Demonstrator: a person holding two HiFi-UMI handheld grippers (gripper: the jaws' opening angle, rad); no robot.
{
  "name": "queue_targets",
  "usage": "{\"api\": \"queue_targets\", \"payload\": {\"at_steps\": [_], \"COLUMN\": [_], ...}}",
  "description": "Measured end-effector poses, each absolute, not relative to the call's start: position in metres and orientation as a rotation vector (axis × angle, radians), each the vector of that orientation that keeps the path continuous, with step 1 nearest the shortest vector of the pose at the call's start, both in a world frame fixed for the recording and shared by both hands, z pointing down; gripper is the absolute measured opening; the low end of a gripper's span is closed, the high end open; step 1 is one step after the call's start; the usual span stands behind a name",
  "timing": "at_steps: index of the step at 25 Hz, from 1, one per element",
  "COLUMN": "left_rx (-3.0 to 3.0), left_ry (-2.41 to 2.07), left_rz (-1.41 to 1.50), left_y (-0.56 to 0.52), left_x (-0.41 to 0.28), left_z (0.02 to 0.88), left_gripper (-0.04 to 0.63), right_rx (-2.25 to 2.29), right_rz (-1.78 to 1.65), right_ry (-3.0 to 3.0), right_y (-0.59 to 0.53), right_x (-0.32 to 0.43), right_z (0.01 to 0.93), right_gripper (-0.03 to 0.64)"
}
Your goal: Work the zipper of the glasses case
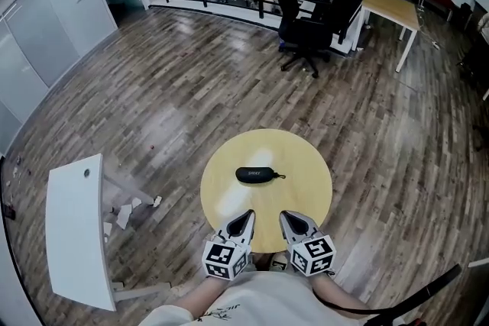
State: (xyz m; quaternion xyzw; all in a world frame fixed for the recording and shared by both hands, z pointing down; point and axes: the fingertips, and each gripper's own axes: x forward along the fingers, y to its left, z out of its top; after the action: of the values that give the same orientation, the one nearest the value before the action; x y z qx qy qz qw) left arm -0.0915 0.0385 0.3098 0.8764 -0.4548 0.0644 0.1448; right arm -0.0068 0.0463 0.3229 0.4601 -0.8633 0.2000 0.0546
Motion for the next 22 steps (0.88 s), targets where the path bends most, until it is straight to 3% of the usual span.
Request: {"api": "queue_targets", "payload": {"at_steps": [22], "left_rx": [2.509], "left_ry": [-1.244], "left_rz": [0.213], "left_y": [-0.009], "left_x": [-0.111], "left_z": [0.332], "left_gripper": [0.006], "right_rx": [1.405], "right_rz": [0.584], "right_ry": [-2.614], "right_y": [-0.002], "right_x": [-0.014], "right_z": [0.35], "right_gripper": [0.003]}}
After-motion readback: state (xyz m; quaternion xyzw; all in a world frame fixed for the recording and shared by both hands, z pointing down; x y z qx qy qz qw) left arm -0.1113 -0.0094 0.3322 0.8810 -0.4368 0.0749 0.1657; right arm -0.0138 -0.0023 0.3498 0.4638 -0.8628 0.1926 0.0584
